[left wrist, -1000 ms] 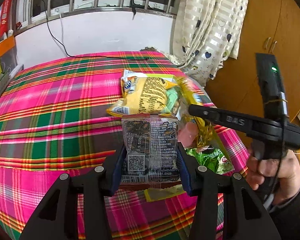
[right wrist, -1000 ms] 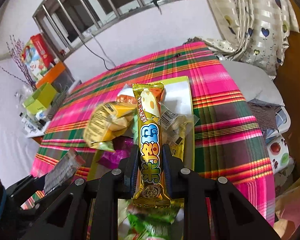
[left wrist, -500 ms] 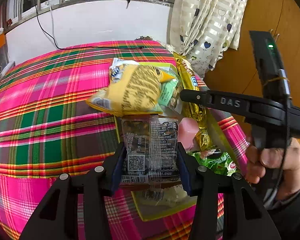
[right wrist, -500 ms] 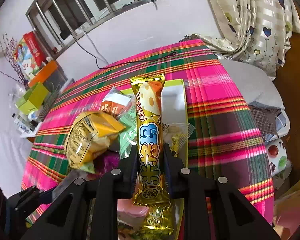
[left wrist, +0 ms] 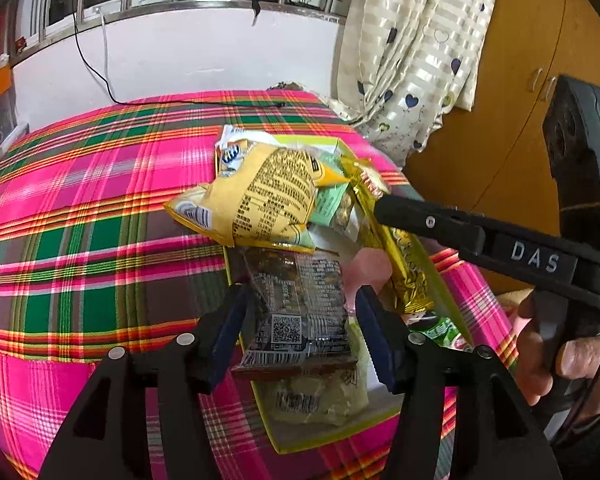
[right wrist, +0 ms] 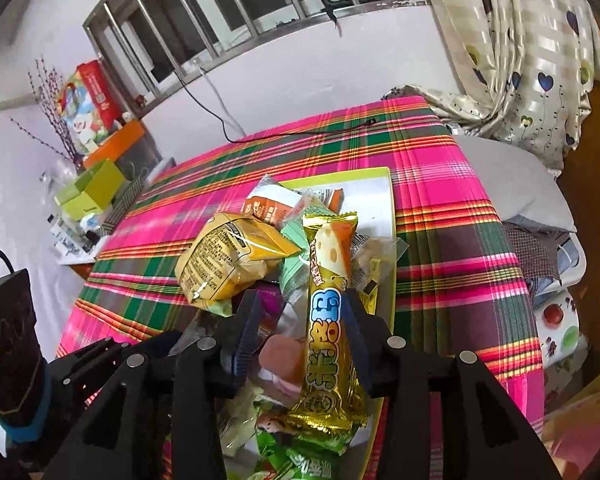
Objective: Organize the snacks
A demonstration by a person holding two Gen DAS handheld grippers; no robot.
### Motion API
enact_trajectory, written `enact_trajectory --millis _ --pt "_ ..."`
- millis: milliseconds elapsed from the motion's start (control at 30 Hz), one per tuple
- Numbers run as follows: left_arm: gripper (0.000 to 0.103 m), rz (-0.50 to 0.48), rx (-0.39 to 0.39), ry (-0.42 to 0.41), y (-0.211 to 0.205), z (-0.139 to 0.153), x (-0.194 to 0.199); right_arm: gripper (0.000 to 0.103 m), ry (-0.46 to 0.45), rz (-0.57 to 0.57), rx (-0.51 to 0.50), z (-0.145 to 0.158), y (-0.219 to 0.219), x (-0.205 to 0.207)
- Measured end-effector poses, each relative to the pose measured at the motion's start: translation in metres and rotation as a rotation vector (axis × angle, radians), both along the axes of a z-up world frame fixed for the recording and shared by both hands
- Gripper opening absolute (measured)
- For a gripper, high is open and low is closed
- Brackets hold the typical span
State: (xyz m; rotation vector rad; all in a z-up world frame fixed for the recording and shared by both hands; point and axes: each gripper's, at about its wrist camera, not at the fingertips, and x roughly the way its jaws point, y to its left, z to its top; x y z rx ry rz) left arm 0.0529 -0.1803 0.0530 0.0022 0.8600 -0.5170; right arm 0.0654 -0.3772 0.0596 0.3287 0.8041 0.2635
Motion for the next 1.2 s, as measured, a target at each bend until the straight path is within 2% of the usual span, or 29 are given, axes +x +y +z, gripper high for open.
enact_trajectory --millis 367,533,867,1033,1200 --pt "0.058 0.025 0.009 -0.038 0.014 0.013 -0.019 0.040 -0.011 -0.014 -0.004 0.010 0.003 -0.038" --pt "0.058 0.043 0.045 -0.034 0.020 0.014 -0.031 0.040 -0.018 -0.007 -0.062 0.016 0.016 -0.062" --pt "0.058 0.052 0.057 -0.065 0.032 0.022 -0.065 0.040 -0.063 0.001 -0.134 0.029 0.035 -0.109" --pt "0.058 0.060 0.064 -0.073 0.038 0.021 -0.080 0.040 -0.053 -0.001 -0.139 0.025 0.037 -0.123" --pt "0.058 0.077 0.082 -0.065 0.043 0.016 -0.088 0.040 -0.034 0.017 -0.091 0.016 0.036 -0.134"
